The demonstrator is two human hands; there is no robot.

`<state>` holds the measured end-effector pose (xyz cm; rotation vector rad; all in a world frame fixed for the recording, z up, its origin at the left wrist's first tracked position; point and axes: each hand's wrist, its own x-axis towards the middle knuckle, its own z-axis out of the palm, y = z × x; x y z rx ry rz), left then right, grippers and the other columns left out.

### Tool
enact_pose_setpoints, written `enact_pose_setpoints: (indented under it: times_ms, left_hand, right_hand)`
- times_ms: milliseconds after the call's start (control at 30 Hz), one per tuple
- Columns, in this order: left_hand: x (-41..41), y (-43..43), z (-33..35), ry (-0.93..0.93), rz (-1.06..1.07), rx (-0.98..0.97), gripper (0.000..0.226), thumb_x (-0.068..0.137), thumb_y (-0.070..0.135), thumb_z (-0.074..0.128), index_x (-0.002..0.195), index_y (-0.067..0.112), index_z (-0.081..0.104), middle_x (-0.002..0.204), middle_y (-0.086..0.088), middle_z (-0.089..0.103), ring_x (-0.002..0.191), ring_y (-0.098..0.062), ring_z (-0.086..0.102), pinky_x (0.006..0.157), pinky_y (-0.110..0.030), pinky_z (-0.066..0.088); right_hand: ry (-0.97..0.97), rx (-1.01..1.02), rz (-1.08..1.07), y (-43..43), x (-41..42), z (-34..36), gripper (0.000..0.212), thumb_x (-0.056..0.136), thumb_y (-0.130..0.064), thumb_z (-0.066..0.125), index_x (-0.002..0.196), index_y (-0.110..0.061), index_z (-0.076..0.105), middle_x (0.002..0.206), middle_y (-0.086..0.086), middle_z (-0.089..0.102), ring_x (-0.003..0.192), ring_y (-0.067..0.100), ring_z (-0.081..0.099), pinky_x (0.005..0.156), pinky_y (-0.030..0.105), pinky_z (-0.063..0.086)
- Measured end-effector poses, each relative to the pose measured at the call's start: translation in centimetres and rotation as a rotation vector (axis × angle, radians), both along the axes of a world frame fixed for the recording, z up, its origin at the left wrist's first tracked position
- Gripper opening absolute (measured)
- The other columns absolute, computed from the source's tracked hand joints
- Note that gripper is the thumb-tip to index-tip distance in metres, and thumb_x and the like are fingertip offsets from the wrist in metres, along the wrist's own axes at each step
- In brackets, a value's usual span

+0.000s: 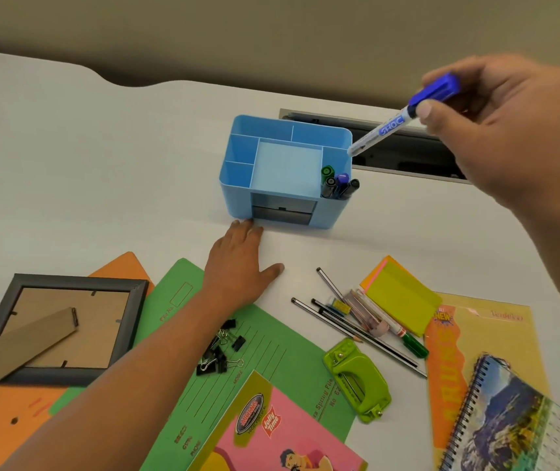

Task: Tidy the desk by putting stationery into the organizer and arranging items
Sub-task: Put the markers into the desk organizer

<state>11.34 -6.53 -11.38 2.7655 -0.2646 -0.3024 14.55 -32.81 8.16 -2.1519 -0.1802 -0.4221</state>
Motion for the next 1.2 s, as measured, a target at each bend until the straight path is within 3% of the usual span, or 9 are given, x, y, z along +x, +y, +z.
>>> enact_pose_setpoints:
  times_ms: [100,233,333,467,633,1000,1200]
  left_hand:
    - [-0.4,0.4,-0.9,0.054,-0.031,-0.019,0.083,0.090,0.058,0.050,0.154,0.019,0.013,0.163,-0.003,0.002,0.149,-0.022,-0.003,0.120,-0.040,0.003]
    - [-0.7,1.0,-1.8,0.057,-0.079,-0.001,0.084,0.092,0.062,0.040,0.155,0.022,0.002,0.162,0.001,-0.010,0.148,-0.019,-0.013,0.118,-0.038,-0.006]
    - [-0.6,1.0,-1.9,0.080,-0.086,0.011,0.084,0.093,0.062,0.038,0.155,0.022,-0.003,0.162,0.001,-0.014,0.148,-0.019,-0.016,0.118,-0.038,-0.008]
    - [-0.6,1.0,-2.0,0.080,-0.098,0.040,0.084,0.093,0.064,0.034,0.154,0.022,-0.006,0.161,0.000,-0.017,0.148,-0.020,-0.017,0.118,-0.039,-0.008]
    - [-0.6,1.0,-2.1,0.085,-0.103,0.052,0.084,0.093,0.065,0.032,0.154,0.023,-0.008,0.161,0.001,-0.019,0.147,-0.019,-0.019,0.119,-0.040,-0.008]
    - [-0.6,1.0,-2.4,0.070,-0.102,0.081,0.083,0.093,0.066,0.028,0.154,0.023,-0.011,0.160,0.000,-0.020,0.146,-0.019,-0.021,0.117,-0.039,-0.011]
    - [-0.7,1.0,-2.5,0.062,-0.110,0.094,0.083,0.093,0.066,0.025,0.154,0.022,-0.011,0.160,0.000,-0.020,0.147,-0.019,-0.021,0.119,-0.040,-0.010]
  right_hand:
    - [0.073,-0.085,0.015,0.0,1.8,-2.0,0.018,0.085,-0.015,0.070,0.103,-0.019,0.068,0.086,-0.005,0.068,0.067,0.000,0.057,0.068,0.015,0.049]
    - [0.139,-0.196,0.014,0.0,3.6,-4.4,0.020,0.084,-0.016,0.071,0.102,-0.022,0.070,0.090,0.000,0.071,0.069,0.002,0.059,0.073,0.015,0.051]
    - [0.167,-0.309,0.035,0.3,4.4,-5.5,0.021,0.084,-0.012,0.070,0.103,-0.021,0.071,0.088,-0.006,0.069,0.068,-0.005,0.060,0.072,0.006,0.046]
    - [0.225,-0.385,0.074,1.0,4.8,-6.3,0.023,0.086,-0.008,0.068,0.107,-0.017,0.070,0.093,-0.002,0.068,0.078,0.008,0.063,0.081,0.019,0.052]
    - [0.274,-0.469,0.109,1.3,5.0,-7.3,0.023,0.088,-0.011,0.068,0.110,-0.019,0.069,0.097,-0.001,0.068,0.083,0.011,0.061,0.079,0.020,0.045]
    - [0.397,-0.438,0.174,1.0,4.4,-7.4,0.031,0.087,-0.001,0.066,0.113,-0.017,0.067,0.099,-0.002,0.069,0.089,0.012,0.067,0.085,0.022,0.053]
    - [0.364,-0.384,0.068,0.2,3.7,-7.9,0.025,0.087,-0.005,0.067,0.108,-0.019,0.068,0.094,-0.005,0.068,0.081,0.001,0.063,0.073,0.008,0.046]
